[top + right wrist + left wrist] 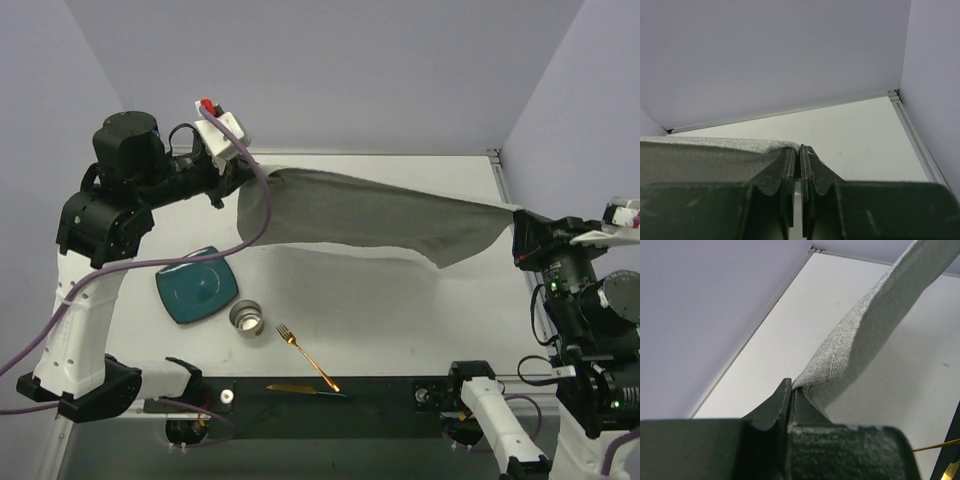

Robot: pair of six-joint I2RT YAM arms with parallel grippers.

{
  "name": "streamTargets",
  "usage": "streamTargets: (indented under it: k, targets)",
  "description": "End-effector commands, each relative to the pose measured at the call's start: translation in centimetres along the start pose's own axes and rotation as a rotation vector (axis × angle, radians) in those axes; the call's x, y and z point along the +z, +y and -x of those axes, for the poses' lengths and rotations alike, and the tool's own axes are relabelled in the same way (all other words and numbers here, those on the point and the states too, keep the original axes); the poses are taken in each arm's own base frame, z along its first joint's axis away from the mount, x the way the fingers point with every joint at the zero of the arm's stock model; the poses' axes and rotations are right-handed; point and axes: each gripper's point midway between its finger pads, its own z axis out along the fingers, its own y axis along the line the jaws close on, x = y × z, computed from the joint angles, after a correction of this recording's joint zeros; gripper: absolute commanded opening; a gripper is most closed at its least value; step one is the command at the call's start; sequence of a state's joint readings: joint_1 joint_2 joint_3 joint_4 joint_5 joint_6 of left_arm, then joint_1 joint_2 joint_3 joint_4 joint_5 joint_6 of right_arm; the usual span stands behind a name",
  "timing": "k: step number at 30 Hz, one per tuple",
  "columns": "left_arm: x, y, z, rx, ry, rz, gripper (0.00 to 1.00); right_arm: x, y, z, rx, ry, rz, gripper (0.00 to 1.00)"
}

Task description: Set the dinner table for one person

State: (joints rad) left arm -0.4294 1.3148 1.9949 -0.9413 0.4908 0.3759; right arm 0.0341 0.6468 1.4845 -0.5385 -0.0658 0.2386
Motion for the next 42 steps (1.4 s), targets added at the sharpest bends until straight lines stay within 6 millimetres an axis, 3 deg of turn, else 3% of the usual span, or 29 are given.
streamTargets:
  k: [1,2,3,4,5,6,7,8,11,13,14,15,16,19,21,25,26,27,29,30,31,33,34,36,37,38,39,41,42]
  targets:
    - [3.1,2.7,-3.9,-0.114,0.124,0.038,0.0,5.9,-2.5,-2.5,-0.096,0.154,-0.134,0.0]
    - [4.6,4.3,-4.2,-0.116,0.12,0.062,0.0,8.8,-2.6,-3.4,-0.114,0.211,-0.143,0.0]
    - [5.4,5.3,-4.2,-0.119,0.111,0.077,0.0,10.1,-2.4,-2.6,-0.12,0.207,-0.144,0.0]
    - [6.0,6.9,-2.5,-0.095,0.051,0.109,0.0,11.2,-1.9,-0.3,-0.12,0.161,-0.14,0.0]
    - [7.8,8.5,-3.4,-0.115,0.066,0.126,0.0,14.3,-2.1,-1.3,-0.126,0.205,-0.153,0.0]
    - [8.6,9.6,-3.2,-0.113,0.055,0.143,0.0,15.6,-2.2,-1.0,-0.127,0.202,-0.166,0.0]
    - [8.6,11.1,-0.7,-0.074,-0.008,0.188,0.0,17.1,-2.2,-0.7,-0.126,0.189,-0.168,0.0]
    - [10.7,12.5,-1.9,-0.083,0.009,0.193,0.0,19.5,-2.3,-0.6,-0.135,0.189,-0.174,0.0]
    - [12.3,16.2,0.5,-0.026,-0.08,0.239,0.0,23.9,-3.2,0.8,-0.151,0.137,-0.216,0.0]
    - [12.4,18.3,1.8,-0.001,-0.156,0.232,0.0,25.5,-2.9,2.2,-0.138,0.1,-0.213,0.0]
    - [13.1,18.1,2.7,-0.027,-0.223,0.159,0.0,27.2,-4.6,1.8,-0.132,0.107,-0.246,0.0]
    - [13.0,18.6,3.3,-0.046,-0.266,0.137,0.0,27.2,-4.2,4.5,-0.106,0.039,-0.234,0.0]
    - [11.9,20.4,4.8,-0.03,-0.352,0.157,0.0,27.8,-4.2,5.2,-0.097,0.016,-0.224,0.0]
    - [12.2,21.3,4.5,-0.089,-0.381,0.13,0.0,28.9,-4.5,7.2,-0.06,-0.058,-0.207,0.0]
    - [12.5,21.6,3.7,-0.03,-0.353,0.141,0.0,29.1,-5.0,7.9,-0.056,-0.087,-0.203,0.0]
    - [13.3,22.6,0.5,-0.034,-0.28,0.14,0.0,29.8,-3.9,6.0,-0.063,-0.03,-0.072,0.0]
    - [13.6,22.2,-0.3,-0.022,-0.258,0.115,0.0,29.8,-3.0,4.7,-0.068,0.009,-0.009,0.0]
    - [14.2,21.1,-2.4,-0.046,-0.203,0.057,0.0,30.0,-2.8,2.0,-0.068,0.079,0.028,0.0]
    - [14.9,20.0,-4.9,-0.023,-0.145,-0.002,0.0,28.5,-1.8,-0.6,-0.076,0.153,0.1,0.0]
    - [15.6,18.8,-8.4,-0.082,-0.063,-0.039,0.0,26.8,-1.4,-0.7,-0.074,0.156,0.103,0.0]
    - [15.9,18.4,-10.1,-0.051,-0.019,-0.05,0.0,26.4,-2.8,-6.5,-0.034,0.285,0.064,0.0]
    - [16.5,15.7,-14.3,-0.073,0.11,-0.112,0.0,23.7,-3.4,-9.5,0.005,0.328,0.013,0.0]
    - [17.0,14.5,-18.2,-0.03,0.206,-0.149,0.0,22.3,-4.7,-15.5,0.037,0.446,-0.029,0.0]
    - [17.2,10.2,-22.5,0.002,0.362,-0.264,0.0,19.8,-4.8,-18.8,0.088,0.477,-0.056,0.0]
    - [16.9,8.7,-26.5,0.064,0.477,-0.319,0.0,17.6,-4.9,-24.6,0.11,0.593,-0.067,0.0]
    - [16.5,7.3,-28.3,0.084,0.537,-0.364,0.0,16.8,-4.3,-26.1,0.122,0.611,-0.051,0.0]
    - [16.4,5.1,-30.0,0.089,0.593,-0.427,0.02,15.7,-3.8,-27.2,0.119,0.633,-0.037,0.0]
    - [15.3,3.4,-33.9,0.093,0.709,-0.474,0.17,12.8,-2.8,-32.3,0.119,0.758,-0.021,0.0]
    - [15.4,3.3,-34.7,0.095,0.727,-0.467,0.35,11.9,-2.6,-33.5,0.136,0.793,-0.027,0.0]
